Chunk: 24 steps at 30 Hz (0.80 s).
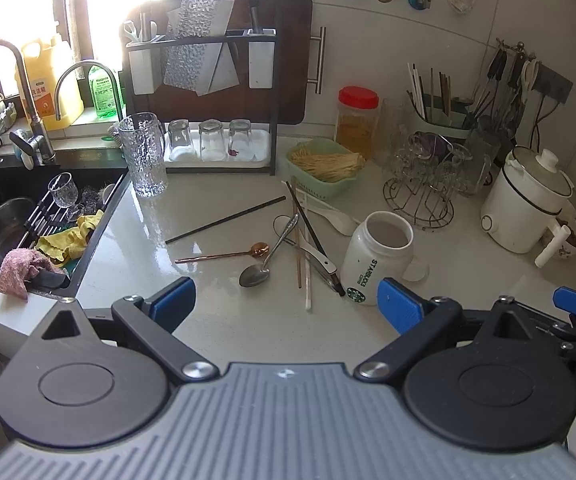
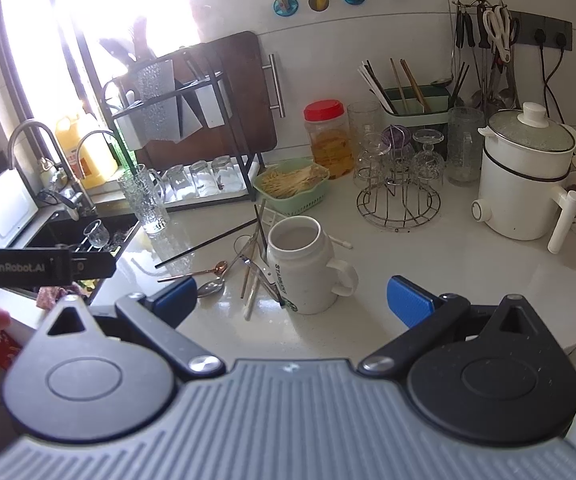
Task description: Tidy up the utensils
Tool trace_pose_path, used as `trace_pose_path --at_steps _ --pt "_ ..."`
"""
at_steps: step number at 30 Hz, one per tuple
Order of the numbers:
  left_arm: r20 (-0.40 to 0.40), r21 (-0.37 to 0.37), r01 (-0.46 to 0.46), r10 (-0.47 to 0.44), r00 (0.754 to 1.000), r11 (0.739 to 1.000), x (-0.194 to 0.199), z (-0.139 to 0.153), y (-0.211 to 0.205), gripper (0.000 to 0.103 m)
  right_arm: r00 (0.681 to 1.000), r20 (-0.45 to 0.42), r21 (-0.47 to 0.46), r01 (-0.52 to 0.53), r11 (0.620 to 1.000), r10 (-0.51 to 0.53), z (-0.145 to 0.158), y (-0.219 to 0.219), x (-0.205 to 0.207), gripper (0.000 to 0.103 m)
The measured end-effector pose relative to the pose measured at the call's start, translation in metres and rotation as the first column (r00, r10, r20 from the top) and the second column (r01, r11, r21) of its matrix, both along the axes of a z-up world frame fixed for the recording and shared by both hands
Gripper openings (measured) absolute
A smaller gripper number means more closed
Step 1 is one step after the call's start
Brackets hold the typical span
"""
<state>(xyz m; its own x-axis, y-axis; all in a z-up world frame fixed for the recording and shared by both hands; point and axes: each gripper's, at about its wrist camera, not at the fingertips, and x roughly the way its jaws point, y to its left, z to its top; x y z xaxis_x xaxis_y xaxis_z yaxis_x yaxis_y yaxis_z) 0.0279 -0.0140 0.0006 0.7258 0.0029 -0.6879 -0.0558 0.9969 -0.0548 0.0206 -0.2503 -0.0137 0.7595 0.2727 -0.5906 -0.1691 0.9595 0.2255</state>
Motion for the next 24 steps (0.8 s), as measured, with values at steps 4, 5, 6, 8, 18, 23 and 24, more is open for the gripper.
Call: trace_pose_path --at_steps 4,5,6,8,18,23,24 --pt "-0.005 0.008 0.003 -0.003 1.000 1.000 -0.0014 -0.0001 0.0013 0.099 1.000 -0.011 0.007 0.001 1.000 -0.001 -0.0019 0.0014 0.0005 0.103" --pt "-0.008 0.009 0.003 -0.003 1.000 1.000 -0.0006 0.0005 0.0012 0.099 1.000 -0.012 0.008 -0.001 1.000 0.001 -0.0018 0.0018 0.0007 0.103" --pt "-0.009 0.010 0.003 -0.003 1.000 1.000 -0.0007 0.0003 0.0011 0.099 1.000 -0.011 0.009 -0.004 1.000 0.004 -0.0019 0.0023 0.0006 0.103" --pt "-0.012 0.013 0.004 -0.003 1.000 1.000 -0.0009 0.0004 0.0008 0.099 1.000 -0.011 0.008 -0.010 1.000 0.010 -0.0016 0.0036 0.0006 0.103" --pt "-0.020 0.017 0.012 -0.011 1.000 1.000 -0.0016 0.0038 -0.0025 0.099 0.999 -0.013 0.010 -0.032 0.999 0.032 -0.0018 0.0025 0.0003 0.103" --pt "-0.023 0.039 0.021 -0.020 1.000 0.999 -0.0026 0.0078 -0.0062 0.099 0.999 -0.009 -0.006 -0.037 0.999 0.037 0.0005 0.0010 0.0016 0.103" --pt "-0.023 0.035 0.022 -0.021 1.000 0.999 -0.0029 0.0082 -0.0062 0.099 0.999 -0.010 -0.002 -0.040 0.999 0.040 0.0010 0.0005 0.0019 0.103"
